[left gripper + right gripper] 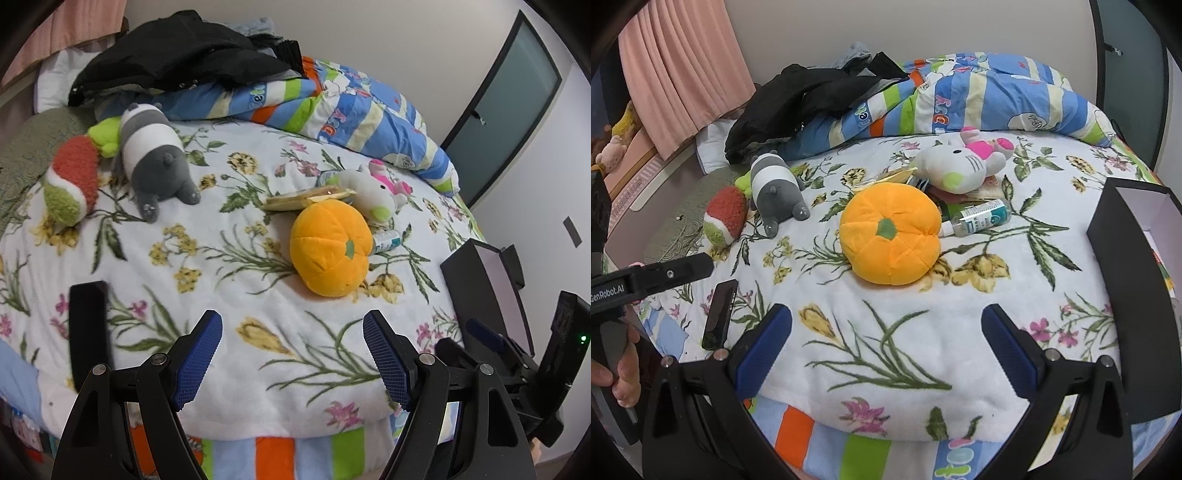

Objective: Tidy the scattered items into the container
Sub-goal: 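Lower the left gripper onto the orange plush pumpkin and close on it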

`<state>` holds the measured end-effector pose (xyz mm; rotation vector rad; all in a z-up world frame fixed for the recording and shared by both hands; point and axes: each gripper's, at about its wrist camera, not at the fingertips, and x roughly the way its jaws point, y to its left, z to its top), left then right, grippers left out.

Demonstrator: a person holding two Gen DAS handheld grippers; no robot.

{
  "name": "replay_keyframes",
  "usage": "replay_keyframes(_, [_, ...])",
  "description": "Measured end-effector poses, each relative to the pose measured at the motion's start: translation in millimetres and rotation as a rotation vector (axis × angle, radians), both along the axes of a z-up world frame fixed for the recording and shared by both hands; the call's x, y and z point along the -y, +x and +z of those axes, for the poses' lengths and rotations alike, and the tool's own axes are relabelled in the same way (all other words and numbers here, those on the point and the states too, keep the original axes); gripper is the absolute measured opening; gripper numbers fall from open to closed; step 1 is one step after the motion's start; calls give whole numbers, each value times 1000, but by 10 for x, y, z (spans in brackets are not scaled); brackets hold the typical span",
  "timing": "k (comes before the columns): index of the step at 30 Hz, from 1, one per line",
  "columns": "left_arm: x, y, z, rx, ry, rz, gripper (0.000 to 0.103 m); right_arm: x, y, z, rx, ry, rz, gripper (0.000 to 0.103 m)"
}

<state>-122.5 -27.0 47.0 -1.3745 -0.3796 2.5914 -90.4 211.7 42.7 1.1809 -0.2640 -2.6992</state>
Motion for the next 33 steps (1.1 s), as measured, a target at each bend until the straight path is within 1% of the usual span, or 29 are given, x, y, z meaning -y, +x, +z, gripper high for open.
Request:
replay_keyframes(6, [-98, -313, -194, 27, 43, -5, 79, -28, -257, -183, 20, -26, 16, 103])
replay_keyframes(13, [-151, -806, -595, 105, 106, -2, 79, -132, -697, -542, 80, -96, 14, 103])
replay_keyframes(19, [-136, -1192, -903, 144, 145, 13, 79, -117, -1055, -735, 78, -84, 49, 103])
replay_keyframes(24, [-183, -1466, -1102, 169, 170, -5, 79, -104, -1331, -923, 85, -101, 74, 103])
replay_keyframes(27, [-221, -1589, -1185, 176, 183, -18, 79, -133, -1458, -1017, 93, -123, 84, 103])
replay_keyframes(31, [-250, -1721, -1221, 157, 205, -28, 79, -189, -1600, -1108, 105, -151, 97, 103])
replay_keyframes(33, [-258, -1773, -1234, 156, 211, -32, 79, -228, -1661, -1147, 110, -188, 106, 103])
